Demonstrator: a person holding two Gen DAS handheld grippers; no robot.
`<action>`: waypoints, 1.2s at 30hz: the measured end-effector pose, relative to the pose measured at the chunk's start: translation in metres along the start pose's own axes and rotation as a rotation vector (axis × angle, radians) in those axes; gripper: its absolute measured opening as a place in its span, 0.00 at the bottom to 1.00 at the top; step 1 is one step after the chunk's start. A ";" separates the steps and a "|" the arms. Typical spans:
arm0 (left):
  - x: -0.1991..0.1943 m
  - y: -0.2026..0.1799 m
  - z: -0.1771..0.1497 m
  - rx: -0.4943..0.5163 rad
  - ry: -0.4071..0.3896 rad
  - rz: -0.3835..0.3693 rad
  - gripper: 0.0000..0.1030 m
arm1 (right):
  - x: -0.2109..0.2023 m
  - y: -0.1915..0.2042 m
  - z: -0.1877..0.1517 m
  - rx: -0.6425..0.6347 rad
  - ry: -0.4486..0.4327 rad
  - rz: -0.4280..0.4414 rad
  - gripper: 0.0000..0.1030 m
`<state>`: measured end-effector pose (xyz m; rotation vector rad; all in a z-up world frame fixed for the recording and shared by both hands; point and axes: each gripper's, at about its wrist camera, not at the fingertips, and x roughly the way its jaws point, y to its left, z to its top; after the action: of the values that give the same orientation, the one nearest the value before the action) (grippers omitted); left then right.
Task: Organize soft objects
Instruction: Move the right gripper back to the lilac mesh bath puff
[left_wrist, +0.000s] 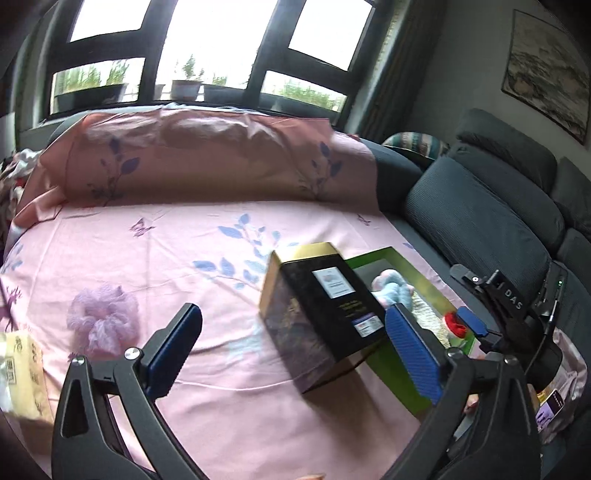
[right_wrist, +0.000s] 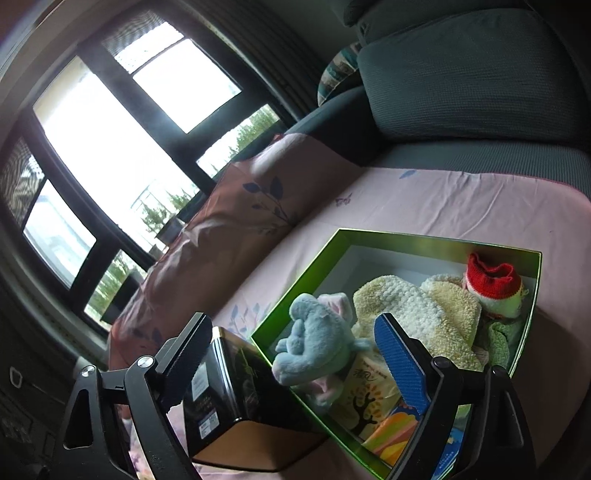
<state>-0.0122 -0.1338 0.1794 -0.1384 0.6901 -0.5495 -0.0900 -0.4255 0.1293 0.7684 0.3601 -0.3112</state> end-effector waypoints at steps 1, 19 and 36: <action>-0.002 0.013 -0.003 -0.031 -0.003 0.022 0.97 | 0.001 0.006 -0.002 -0.020 0.004 -0.005 0.88; -0.031 0.165 -0.059 -0.322 -0.043 0.276 0.97 | -0.015 0.112 -0.048 -0.328 -0.012 0.061 0.88; -0.065 0.226 -0.067 -0.373 -0.075 0.397 0.97 | 0.027 0.247 -0.169 -0.730 0.236 0.169 0.88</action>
<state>0.0022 0.0959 0.0974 -0.3599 0.7186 -0.0302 -0.0010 -0.1401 0.1574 0.1111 0.5823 0.0809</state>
